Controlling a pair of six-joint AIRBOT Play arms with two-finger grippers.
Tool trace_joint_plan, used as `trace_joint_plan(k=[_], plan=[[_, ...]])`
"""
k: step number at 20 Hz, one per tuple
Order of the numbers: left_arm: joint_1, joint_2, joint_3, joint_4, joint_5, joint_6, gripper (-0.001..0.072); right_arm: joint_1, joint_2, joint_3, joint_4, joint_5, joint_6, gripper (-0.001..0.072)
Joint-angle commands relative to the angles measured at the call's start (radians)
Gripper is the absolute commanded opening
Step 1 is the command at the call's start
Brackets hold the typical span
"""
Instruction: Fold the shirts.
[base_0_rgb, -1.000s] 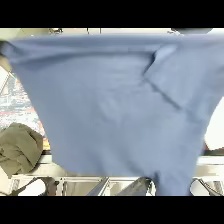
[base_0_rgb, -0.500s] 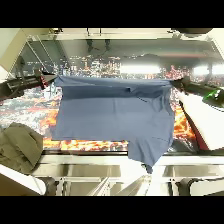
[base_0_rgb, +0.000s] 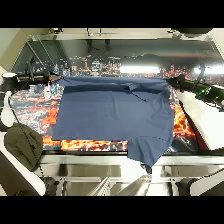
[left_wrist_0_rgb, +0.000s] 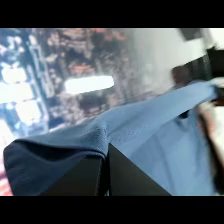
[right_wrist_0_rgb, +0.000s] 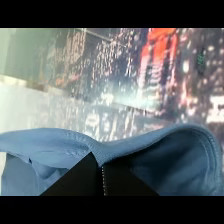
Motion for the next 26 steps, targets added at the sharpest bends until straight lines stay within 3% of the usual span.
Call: trace_joint_plan(k=[1, 5, 15, 16, 17, 18, 19, 20, 21, 22, 23, 26], plan=[[-0.04, -0.014, 0.079, 0.269, 0.021, -0.018, 0.001, -0.003, -0.007, 0.001, -0.173, 0.027, 0.093, 0.0012], [-0.076, -0.014, 0.078, 0.454, 0.084, -0.039, 0.0011, -0.003, -0.007, -0.032, -0.245, -0.018, 0.116, 0.0012], [-0.094, -0.014, 0.079, 0.433, 0.069, -0.039, 0.0014, 0.002, -0.007, -0.033, -0.269, -0.044, 0.116, 0.0015], [-0.095, -0.013, 0.079, 0.399, 0.059, -0.039, 0.0074, 0.002, -0.007, -0.033, -0.269, -0.044, 0.116, 0.0024], [-0.094, -0.01, 0.079, 0.362, 0.049, -0.039, 0.0237, 0.003, -0.006, -0.033, -0.269, -0.043, 0.117, 0.0042], [-0.094, -0.003, 0.079, 0.335, 0.049, -0.039, 0.0255, 0.002, -0.006, -0.032, -0.268, -0.044, 0.117, 0.0166], [-0.094, 0.006, 0.079, 0.322, 0.05, -0.039, 0.0255, 0.003, -0.006, -0.032, -0.268, -0.043, 0.117, 0.0232], [-0.093, 0.017, 0.079, 0.319, 0.05, -0.039, 0.0255, 0.003, -0.004, -0.032, -0.268, -0.038, 0.117, 0.0233], [-0.09, 0.031, 0.079, 0.323, 0.049, -0.039, 0.0255, 0.002, 0.002, -0.032, -0.268, -0.029, 0.117, 0.0316], [-0.083, 0.046, 0.079, 0.323, 0.037, -0.042, 0.0255, 0.002, 0.011, -0.032, -0.268, -0.021, 0.117, 0.0457], [-0.071, 0.062, 0.079, 0.325, 0.013, -0.066, 0.0255, 0.0, 0.029, -0.032, -0.269, -0.003, 0.117, 0.0506], [-0.018, 0.109, 0.079, 0.325, -0.118, -0.195, 0.0255, -0.043, 0.116, -0.032, -0.346, 0.066, 0.205, 0.0495]])
